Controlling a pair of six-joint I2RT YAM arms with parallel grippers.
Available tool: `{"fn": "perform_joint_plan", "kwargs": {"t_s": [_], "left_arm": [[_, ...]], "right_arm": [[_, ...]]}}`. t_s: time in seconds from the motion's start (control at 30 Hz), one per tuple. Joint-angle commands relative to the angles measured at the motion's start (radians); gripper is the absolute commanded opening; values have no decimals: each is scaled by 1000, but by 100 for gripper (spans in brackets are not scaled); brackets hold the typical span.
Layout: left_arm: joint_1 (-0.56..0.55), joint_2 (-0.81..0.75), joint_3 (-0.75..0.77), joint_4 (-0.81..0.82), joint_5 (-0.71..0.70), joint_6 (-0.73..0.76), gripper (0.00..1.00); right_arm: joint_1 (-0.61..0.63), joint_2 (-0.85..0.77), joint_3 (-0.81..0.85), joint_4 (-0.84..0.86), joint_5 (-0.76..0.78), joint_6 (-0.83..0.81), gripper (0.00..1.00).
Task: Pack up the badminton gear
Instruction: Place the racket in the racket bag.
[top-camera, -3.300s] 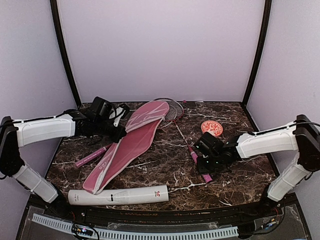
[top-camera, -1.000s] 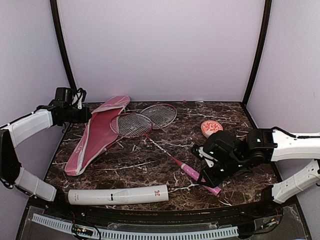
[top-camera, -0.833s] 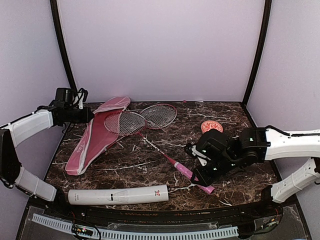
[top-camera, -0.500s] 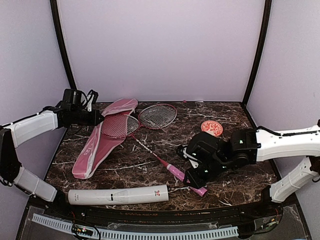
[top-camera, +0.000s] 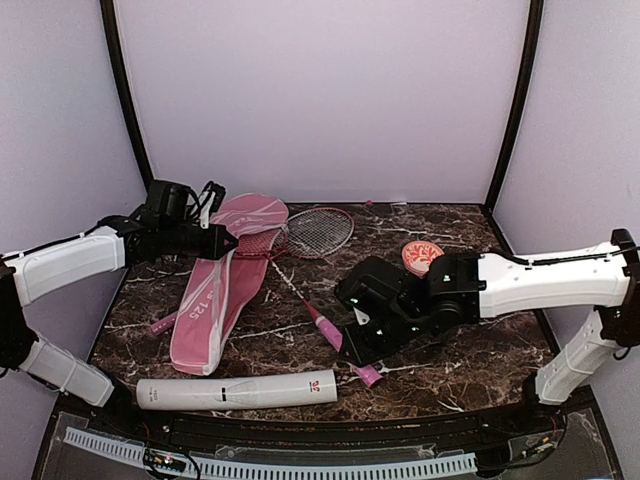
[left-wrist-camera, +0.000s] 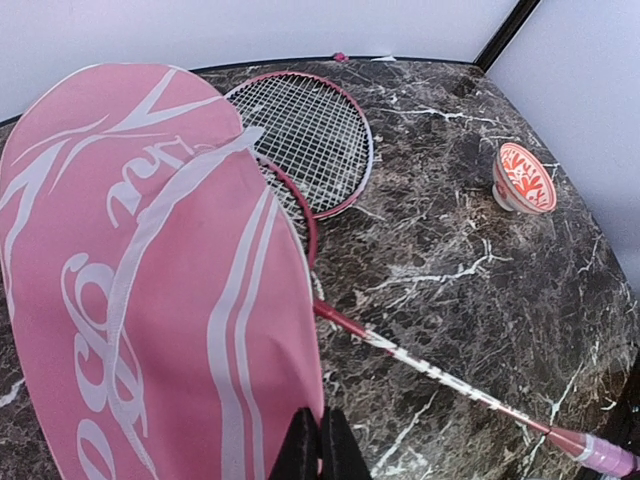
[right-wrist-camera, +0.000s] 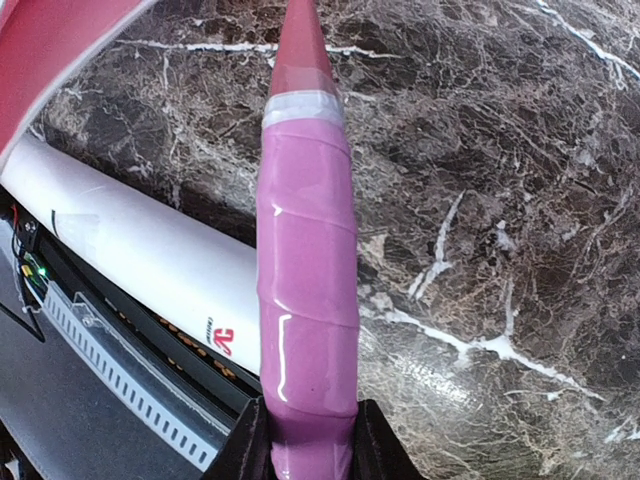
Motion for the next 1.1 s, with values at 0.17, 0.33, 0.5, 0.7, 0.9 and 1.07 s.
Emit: {"fn": "perform_joint_plan", "kwargs": {"t_s": [0.17,0.33,0.5,0.7,0.9,1.07], "left_arm": [[-126,4,-20,112,-7,-123,0],[-177,58,-37,164,-15,-153,0],[-177,100,-60,196,-45,-165,0],[-178,159,-54,247,12,-190,0],[-248,194,6,254,-39,-157,0],[-308,226,12,306,-45,-191,0]], "right_arm": [[8,110,184,64,35,100,0],[8,141,234,64,18,108,0],[28,122,225,110,-13,49,0],[39,85,215,106,0,21,0],[30,28,219,-17,131,80,0],[5,-18,156,-60,157,128,0]]}}
